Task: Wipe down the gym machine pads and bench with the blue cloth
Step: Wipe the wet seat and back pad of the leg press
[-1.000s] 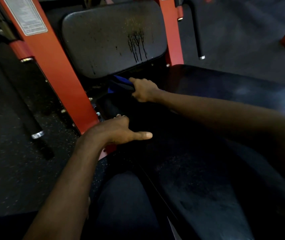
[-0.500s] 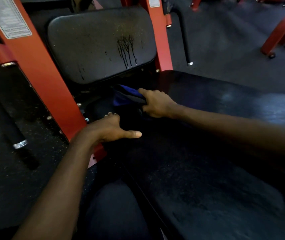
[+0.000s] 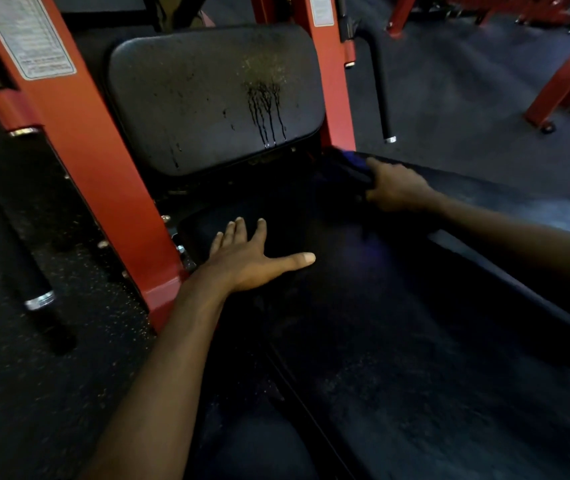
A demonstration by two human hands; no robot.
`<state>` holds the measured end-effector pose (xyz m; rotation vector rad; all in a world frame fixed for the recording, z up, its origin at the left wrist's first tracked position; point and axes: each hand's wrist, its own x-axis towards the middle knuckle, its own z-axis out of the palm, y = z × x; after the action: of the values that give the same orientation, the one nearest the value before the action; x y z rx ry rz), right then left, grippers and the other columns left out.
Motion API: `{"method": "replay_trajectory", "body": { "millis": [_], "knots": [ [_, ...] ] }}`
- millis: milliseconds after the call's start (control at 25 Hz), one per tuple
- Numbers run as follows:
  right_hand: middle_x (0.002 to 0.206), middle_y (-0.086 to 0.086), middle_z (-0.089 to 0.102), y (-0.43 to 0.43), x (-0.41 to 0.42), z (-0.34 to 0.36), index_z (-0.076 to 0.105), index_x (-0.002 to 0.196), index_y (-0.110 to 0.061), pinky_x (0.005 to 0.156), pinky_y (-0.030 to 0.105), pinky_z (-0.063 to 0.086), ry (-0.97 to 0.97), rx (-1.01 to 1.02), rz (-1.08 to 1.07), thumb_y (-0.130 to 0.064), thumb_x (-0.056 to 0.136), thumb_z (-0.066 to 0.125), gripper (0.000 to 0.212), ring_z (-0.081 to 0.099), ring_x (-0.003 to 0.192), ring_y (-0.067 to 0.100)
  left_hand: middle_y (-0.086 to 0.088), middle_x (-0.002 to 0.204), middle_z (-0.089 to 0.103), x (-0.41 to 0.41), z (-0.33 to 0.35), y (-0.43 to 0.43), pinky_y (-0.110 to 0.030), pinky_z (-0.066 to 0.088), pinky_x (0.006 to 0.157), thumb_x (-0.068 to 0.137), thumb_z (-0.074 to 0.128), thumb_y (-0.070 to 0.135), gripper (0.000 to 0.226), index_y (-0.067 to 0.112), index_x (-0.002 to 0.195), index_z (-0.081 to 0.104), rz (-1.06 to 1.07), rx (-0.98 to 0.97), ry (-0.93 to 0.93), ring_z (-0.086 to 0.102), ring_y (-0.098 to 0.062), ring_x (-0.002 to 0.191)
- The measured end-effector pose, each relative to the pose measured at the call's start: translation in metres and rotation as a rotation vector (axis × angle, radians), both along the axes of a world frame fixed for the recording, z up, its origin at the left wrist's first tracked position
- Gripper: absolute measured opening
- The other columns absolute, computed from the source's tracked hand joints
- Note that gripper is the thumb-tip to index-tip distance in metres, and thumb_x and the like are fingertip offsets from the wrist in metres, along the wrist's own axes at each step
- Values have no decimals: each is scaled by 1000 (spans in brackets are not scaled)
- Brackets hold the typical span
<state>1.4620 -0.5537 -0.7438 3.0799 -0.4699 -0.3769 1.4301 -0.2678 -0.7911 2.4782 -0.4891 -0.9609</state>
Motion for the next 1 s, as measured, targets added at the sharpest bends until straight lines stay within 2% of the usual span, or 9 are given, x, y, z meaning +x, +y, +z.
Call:
{"method": "replay_trajectory", "body": {
  "millis": [80, 200, 360, 440, 600, 760, 880, 960, 1000],
  "knots": [
    [127, 21, 63, -6, 7, 0, 47, 131, -22, 92, 44, 50, -52, 4, -115, -52, 88, 61, 54, 62, 112, 41, -12, 163, -18, -5, -5, 0, -45, -9, 122, 56, 22, 100, 124, 33, 157, -6, 1, -9, -52, -18, -25, 151],
    [126, 16, 65, 42, 3, -13, 50, 131, -25, 91, 41, 48, -19, 45, 68, -65, 91, 53, 57, 63, 113, 38, -11, 164, -15, -4, -10, 1, -45, -8, 122, 56, 17, 101, 122, 36, 157, -4, -1, -17, -100, -16, -25, 151],
    [122, 15, 67, 85, 5, -29, 47, 133, -23, 89, 41, 49, 82, 195, 308, -47, 94, 60, 48, 64, 111, 37, -10, 164, -15, -4, -13, 0, -45, -7, 122, 53, 14, 101, 123, 36, 157, -4, -13, 9, -123, -15, -25, 151],
    [121, 16, 66, 60, 25, -30, 48, 131, -21, 86, 42, 49, 67, 159, 272, -39, 94, 60, 43, 64, 109, 38, -9, 165, -14, -4, -12, 0, -45, -6, 122, 51, 13, 101, 125, 37, 157, -4, -5, 9, -123, -15, -24, 151],
    [127, 19, 63, 9, 53, -28, 50, 133, -21, 88, 42, 48, -55, -16, -12, -37, 90, 60, 47, 62, 113, 40, -7, 165, -14, -1, -11, -2, -44, -7, 122, 50, 18, 102, 125, 39, 156, -4, 5, 12, -87, -15, -23, 151],
    [124, 17, 66, 43, 36, -30, 50, 133, -24, 90, 42, 49, -2, 28, 153, -42, 90, 60, 48, 63, 111, 40, -9, 165, -11, 5, -4, -12, -45, -5, 121, 53, 29, 101, 125, 37, 157, 1, 33, 11, -26, -13, -25, 152],
    [116, 15, 68, 54, 6, -26, 49, 127, -25, 83, 40, 49, 68, 106, 334, -38, 92, 60, 39, 65, 104, 39, -13, 165, 2, 7, -2, -35, -43, 5, 122, 70, 36, 93, 112, 28, 158, 13, 61, -22, -139, 2, -29, 152],
    [117, 16, 67, 29, 14, -24, 48, 126, -24, 78, 40, 47, 76, 61, 312, -36, 89, 64, 42, 65, 105, 39, -12, 165, 5, 10, -4, -46, -43, 6, 122, 75, 32, 91, 105, 28, 158, 15, 54, -36, -188, 4, -28, 152],
    [121, 17, 65, 7, 26, -24, 47, 130, -24, 79, 40, 47, 65, 16, 227, -35, 87, 67, 49, 64, 108, 39, -12, 166, 4, 11, -5, -47, -43, 5, 122, 76, 30, 91, 104, 29, 158, 15, 54, -41, -184, 3, -27, 153]
  ]
}}
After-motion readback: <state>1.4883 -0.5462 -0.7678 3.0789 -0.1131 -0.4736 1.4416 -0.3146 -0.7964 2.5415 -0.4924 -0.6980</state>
